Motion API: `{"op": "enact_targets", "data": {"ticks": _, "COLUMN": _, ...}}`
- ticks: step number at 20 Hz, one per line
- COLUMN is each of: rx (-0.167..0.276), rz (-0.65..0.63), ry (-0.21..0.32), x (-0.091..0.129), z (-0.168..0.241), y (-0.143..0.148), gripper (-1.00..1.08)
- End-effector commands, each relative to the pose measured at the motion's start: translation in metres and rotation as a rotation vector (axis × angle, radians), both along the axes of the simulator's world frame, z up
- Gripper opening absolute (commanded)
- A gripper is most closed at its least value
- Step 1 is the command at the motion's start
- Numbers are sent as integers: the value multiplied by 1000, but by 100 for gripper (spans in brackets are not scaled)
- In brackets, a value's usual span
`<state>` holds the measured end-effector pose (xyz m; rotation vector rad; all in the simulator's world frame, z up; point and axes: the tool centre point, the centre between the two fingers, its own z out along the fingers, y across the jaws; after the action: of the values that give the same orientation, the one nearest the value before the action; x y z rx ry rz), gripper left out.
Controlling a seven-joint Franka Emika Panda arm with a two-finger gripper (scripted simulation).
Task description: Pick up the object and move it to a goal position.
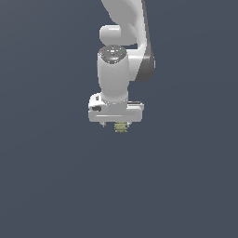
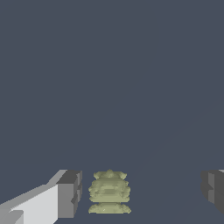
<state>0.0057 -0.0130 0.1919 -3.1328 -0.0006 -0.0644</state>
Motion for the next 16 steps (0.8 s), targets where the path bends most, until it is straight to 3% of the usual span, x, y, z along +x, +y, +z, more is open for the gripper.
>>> {"op": "enact_targets", "data": {"ticks": 1, "rx": 0, "rz": 0, "ry": 0, "x": 0, "z": 0, "y": 0, "gripper": 100}}
{"op": "enact_targets", "data": {"ticks": 16, "rx": 4, "rz": -44, "ry": -13, "x": 3, "z": -1, "y": -10, "gripper": 100}}
